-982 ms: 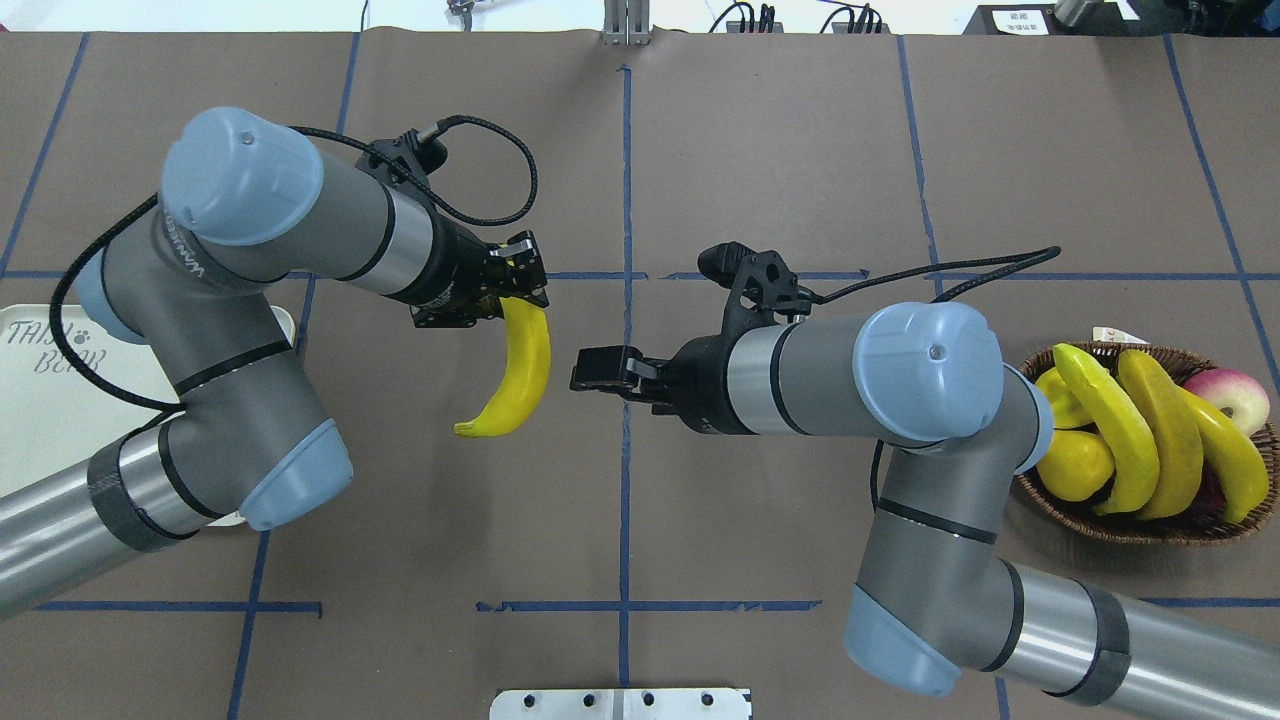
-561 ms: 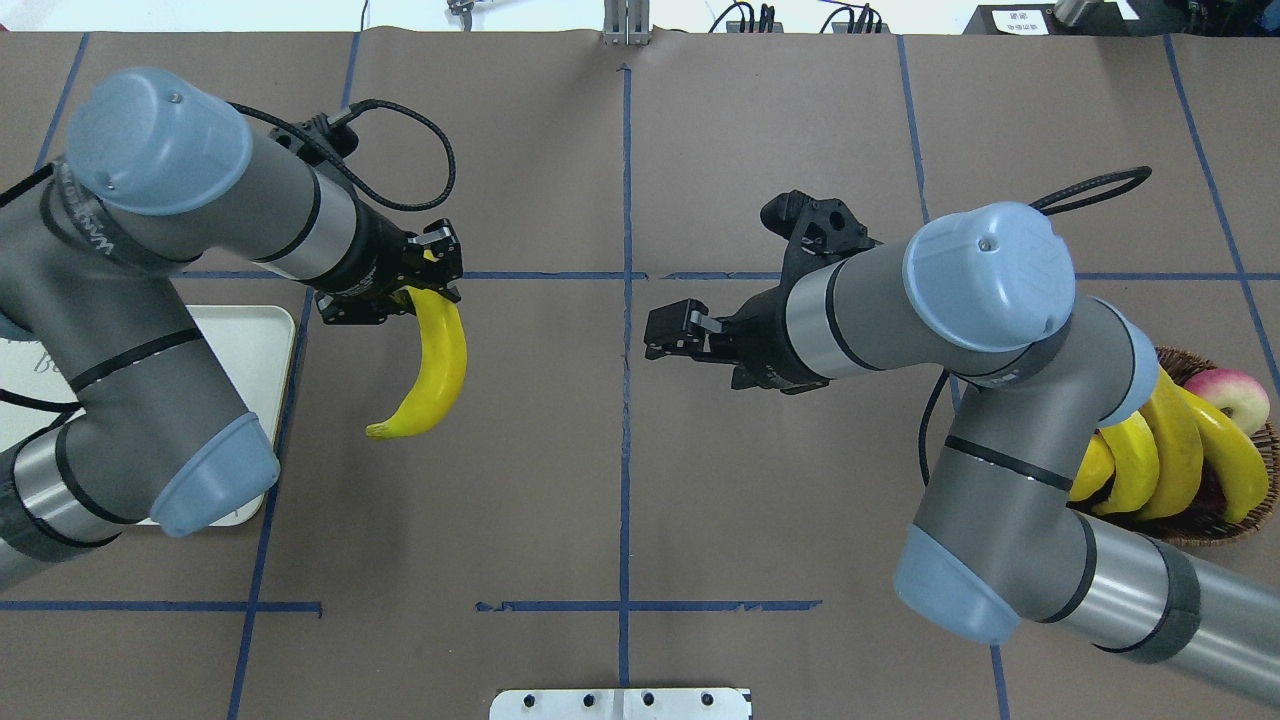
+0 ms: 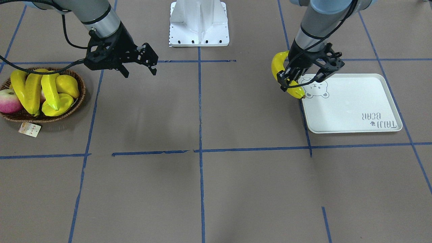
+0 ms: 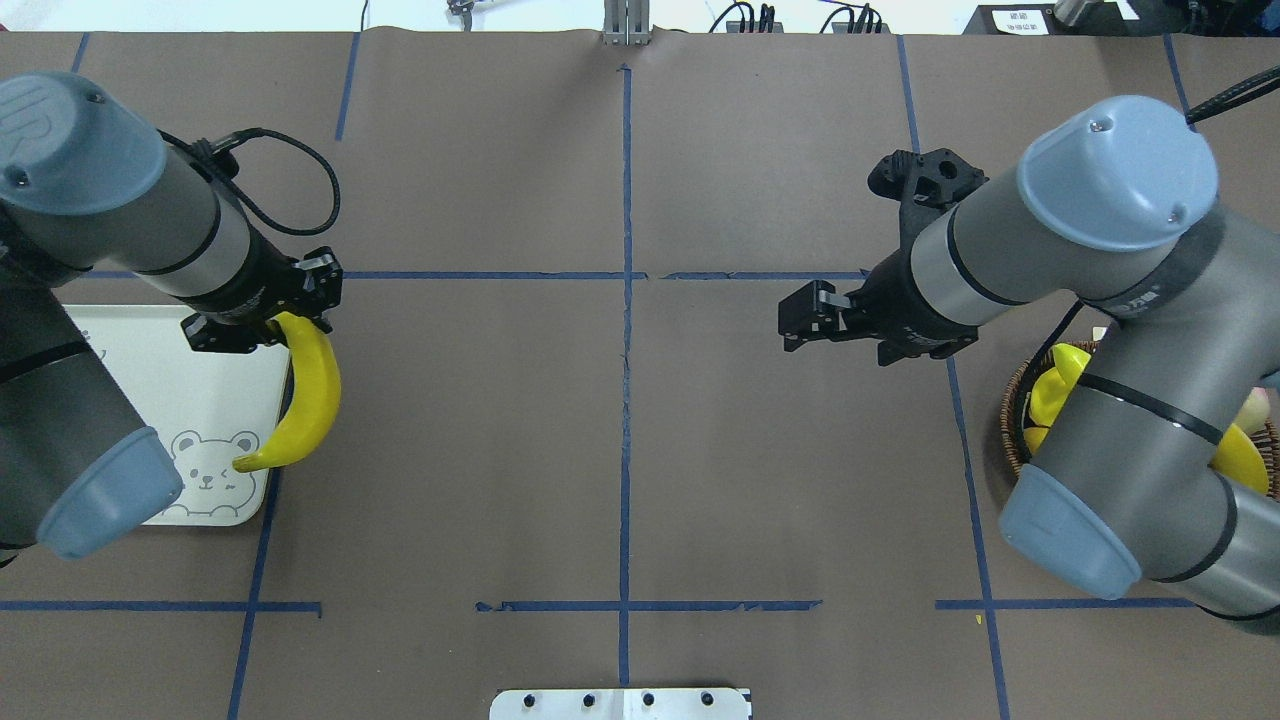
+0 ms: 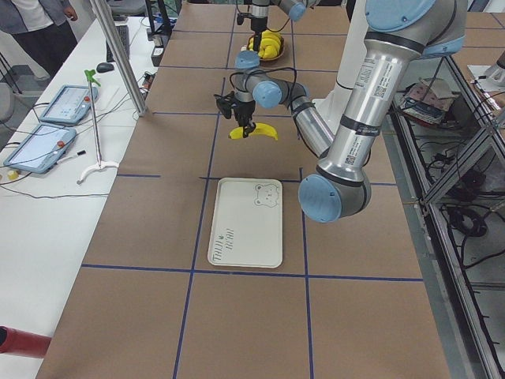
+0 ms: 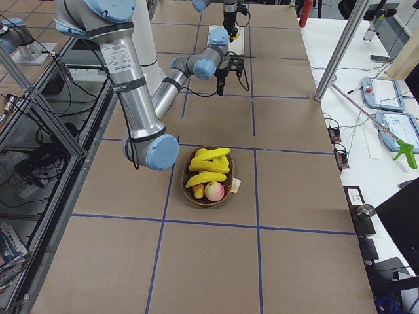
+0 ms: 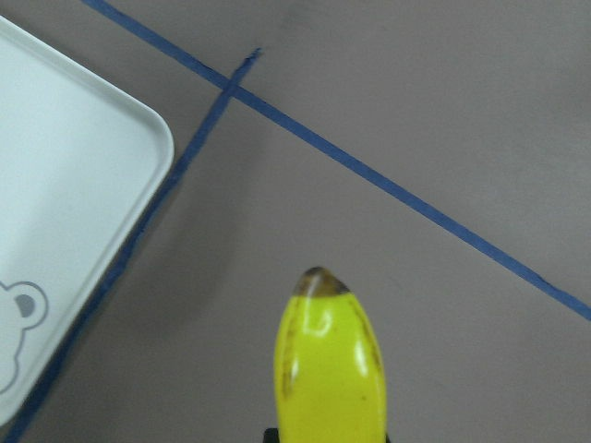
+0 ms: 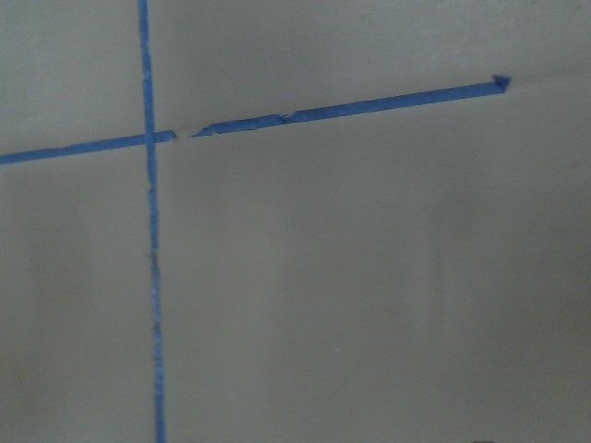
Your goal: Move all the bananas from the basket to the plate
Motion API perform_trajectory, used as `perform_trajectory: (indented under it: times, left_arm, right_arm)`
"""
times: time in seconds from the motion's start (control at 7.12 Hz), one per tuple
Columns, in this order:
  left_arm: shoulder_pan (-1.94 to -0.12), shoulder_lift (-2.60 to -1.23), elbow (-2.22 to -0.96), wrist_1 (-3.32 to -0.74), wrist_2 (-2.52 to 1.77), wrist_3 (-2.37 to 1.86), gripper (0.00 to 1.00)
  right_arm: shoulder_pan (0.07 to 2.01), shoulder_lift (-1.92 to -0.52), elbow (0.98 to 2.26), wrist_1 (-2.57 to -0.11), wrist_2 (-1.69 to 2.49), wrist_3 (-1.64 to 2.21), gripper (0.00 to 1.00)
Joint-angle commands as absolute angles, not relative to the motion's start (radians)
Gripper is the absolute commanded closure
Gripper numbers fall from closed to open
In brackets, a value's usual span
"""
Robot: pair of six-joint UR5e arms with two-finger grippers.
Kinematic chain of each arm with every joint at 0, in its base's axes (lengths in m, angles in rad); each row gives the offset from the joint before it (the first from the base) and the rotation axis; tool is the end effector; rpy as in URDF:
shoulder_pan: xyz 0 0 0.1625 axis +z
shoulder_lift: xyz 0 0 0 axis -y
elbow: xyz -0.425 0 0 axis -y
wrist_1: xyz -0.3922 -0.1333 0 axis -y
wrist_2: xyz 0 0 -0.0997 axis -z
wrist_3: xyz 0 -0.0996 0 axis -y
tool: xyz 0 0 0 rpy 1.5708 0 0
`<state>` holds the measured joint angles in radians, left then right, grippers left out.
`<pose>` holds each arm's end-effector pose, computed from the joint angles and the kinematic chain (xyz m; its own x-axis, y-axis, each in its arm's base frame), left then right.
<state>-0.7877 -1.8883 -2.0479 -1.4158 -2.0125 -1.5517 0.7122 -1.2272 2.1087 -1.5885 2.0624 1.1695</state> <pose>0.3175 -0.4476 0.2991 0.5747 -0.5529 -0.6033 0.4498 0.8293 -0.3315 -0.3403 -0.4078 0.2412 0.5715 0.0385 0.8197 -0.0882 0.9960 0.0147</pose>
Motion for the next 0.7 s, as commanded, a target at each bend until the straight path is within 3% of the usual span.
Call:
perform_trajectory:
  times: [0.0, 0.28, 0.56]
  left_arm:
    - [-0.872, -1.734, -2.06, -1.417, -2.014, -1.47, 1.0]
    - [-0.986, -1.631, -2.045, -1.486, -2.026, -1.335, 1.0]
    - [-1.023, -1.512, -1.967, -1.721, -2.028, -1.325, 1.0]
  right_arm:
    - [0.82, -1.374, 2.155, -1.623, 2.13, 0.928, 0.0]
    - [0.963, -1.492, 2.155, -1.623, 2.229, 0.679, 0.0]
    - [1.069, -1.593, 2.149, -1.626, 2.238, 0.458, 0.0]
